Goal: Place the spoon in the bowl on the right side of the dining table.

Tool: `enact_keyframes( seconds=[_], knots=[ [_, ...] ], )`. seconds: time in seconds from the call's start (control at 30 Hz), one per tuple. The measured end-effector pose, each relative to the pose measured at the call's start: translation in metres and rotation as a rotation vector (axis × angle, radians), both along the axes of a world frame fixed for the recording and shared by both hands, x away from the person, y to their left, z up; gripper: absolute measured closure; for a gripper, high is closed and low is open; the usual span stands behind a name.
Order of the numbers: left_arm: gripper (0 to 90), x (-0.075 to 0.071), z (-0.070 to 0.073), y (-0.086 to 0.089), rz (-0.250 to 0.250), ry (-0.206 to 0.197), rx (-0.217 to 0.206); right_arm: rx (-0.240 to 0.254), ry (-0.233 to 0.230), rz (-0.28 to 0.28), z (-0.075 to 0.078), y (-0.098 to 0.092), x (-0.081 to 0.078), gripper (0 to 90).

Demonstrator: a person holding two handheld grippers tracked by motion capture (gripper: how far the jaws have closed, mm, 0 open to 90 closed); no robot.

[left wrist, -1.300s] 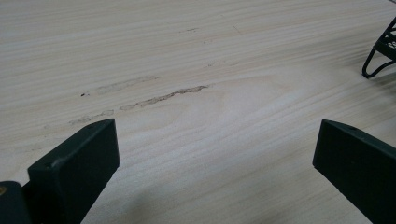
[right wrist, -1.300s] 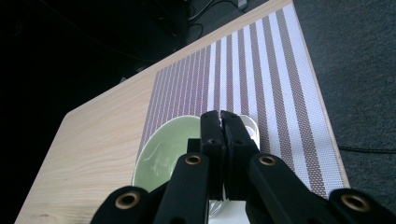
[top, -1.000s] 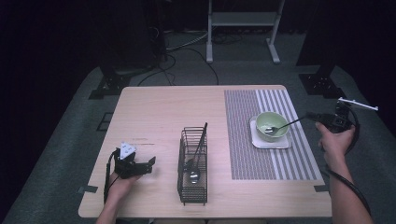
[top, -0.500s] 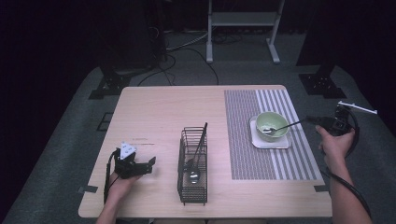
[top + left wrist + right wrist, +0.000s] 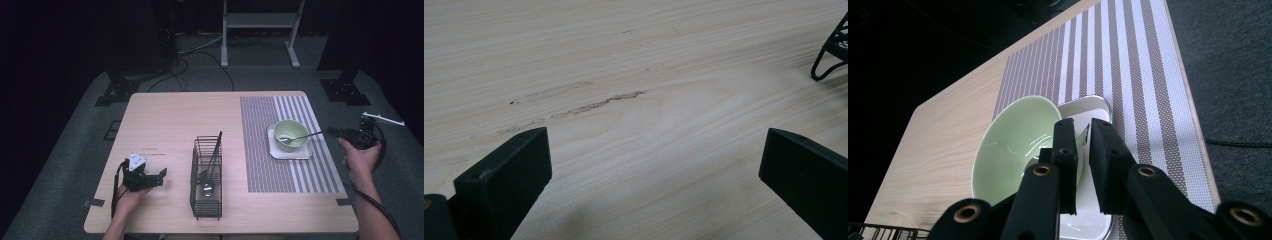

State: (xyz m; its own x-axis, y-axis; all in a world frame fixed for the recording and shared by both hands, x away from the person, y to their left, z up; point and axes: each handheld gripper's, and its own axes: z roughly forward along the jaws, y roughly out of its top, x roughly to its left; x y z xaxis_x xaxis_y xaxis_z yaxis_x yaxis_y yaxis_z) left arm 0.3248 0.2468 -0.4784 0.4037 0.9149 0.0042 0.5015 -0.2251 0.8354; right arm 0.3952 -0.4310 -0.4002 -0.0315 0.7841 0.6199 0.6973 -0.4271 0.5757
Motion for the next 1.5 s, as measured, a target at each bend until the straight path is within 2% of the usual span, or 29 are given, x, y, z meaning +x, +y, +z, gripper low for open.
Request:
enact_keyframes(
  seconds=[0.2, 0.23, 0.33, 0.37, 0.7, 0.97, 1.5],
  knots=[
    [0.0, 0.0, 0.0, 0.0, -0.001, 0.0, 0.003, 0.0, -0.005, 0.019, -0.002, 0.0, -0.003, 75.0],
    [0.0, 0.0, 0.0, 0.0, -0.001, -0.001, 0.003, -0.004, -0.004, 0.025, -0.002, 0.001, -0.004, 71.2],
    [0.0, 0.0, 0.0, 0.0, -0.001, -0.001, 0.003, 0.001, -0.005, 0.033, -0.004, 0.001, -0.005, 68.7],
    [0.0, 0.0, 0.0, 0.0, -0.001, -0.001, 0.003, 0.0, -0.007, 0.04, -0.005, 0.002, -0.007, 65.1],
    [0.0, 0.0, 0.0, 0.0, -0.001, -0.001, 0.005, 0.002, -0.013, 0.062, -0.012, 0.004, -0.013, 54.1],
    [0.0, 0.0, 0.0, 0.0, 0.001, 0.001, 0.005, -0.001, -0.01, 0.091, -0.016, 0.011, -0.018, 49.9],
    [0.0, 0.0, 0.0, 0.0, 0.0, -0.001, 0.002, -0.026, -0.003, 0.157, -0.02, 0.031, -0.025, 48.0]
  ],
)
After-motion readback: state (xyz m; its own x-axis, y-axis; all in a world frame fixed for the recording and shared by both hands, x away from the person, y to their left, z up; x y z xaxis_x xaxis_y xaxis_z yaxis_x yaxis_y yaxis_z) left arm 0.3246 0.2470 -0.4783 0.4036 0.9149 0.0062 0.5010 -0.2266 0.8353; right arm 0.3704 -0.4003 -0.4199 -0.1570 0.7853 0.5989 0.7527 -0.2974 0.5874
